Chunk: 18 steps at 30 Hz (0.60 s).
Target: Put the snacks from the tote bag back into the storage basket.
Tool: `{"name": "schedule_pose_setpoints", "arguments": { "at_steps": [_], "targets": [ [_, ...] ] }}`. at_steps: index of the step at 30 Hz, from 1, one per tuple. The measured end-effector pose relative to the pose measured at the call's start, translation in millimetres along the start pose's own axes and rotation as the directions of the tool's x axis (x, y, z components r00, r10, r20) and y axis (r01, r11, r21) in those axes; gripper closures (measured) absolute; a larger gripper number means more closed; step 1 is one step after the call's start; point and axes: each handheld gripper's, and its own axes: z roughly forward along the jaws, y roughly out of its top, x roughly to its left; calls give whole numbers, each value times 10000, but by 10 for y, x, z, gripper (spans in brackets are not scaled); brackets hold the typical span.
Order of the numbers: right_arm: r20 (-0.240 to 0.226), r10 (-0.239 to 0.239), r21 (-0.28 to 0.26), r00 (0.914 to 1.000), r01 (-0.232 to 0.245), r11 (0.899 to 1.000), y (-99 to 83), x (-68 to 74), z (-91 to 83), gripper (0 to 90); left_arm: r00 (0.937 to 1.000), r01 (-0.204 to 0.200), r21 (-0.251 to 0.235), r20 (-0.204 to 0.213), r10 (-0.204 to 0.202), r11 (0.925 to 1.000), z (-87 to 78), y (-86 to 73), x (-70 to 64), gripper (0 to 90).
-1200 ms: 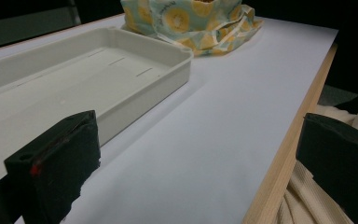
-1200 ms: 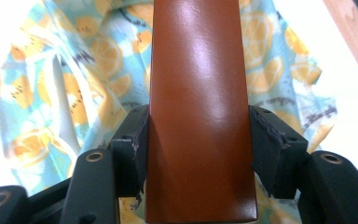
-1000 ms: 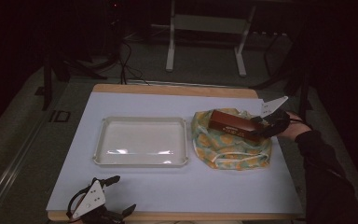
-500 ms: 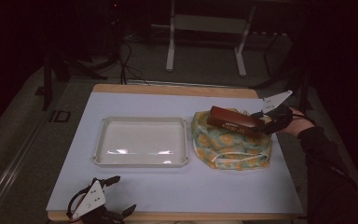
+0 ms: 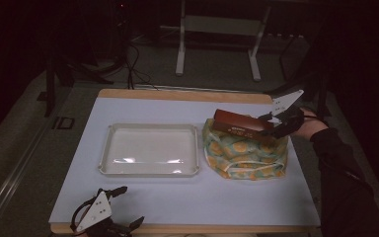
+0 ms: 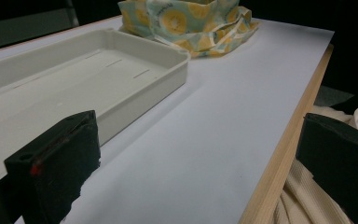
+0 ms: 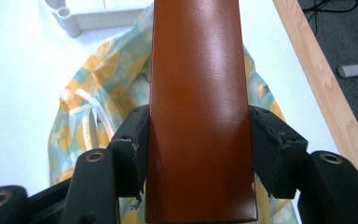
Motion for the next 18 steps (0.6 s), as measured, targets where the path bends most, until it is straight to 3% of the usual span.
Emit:
{"name": "schedule_pose_setpoints", "arguments": {
  "at_steps": [18],
  "targets": [
    [-447,-1022,-217,9938,1013,9946,528,96,166,432,10000,-3,-77,52,4,10000,-5,7,-7,0]
  ]
}}
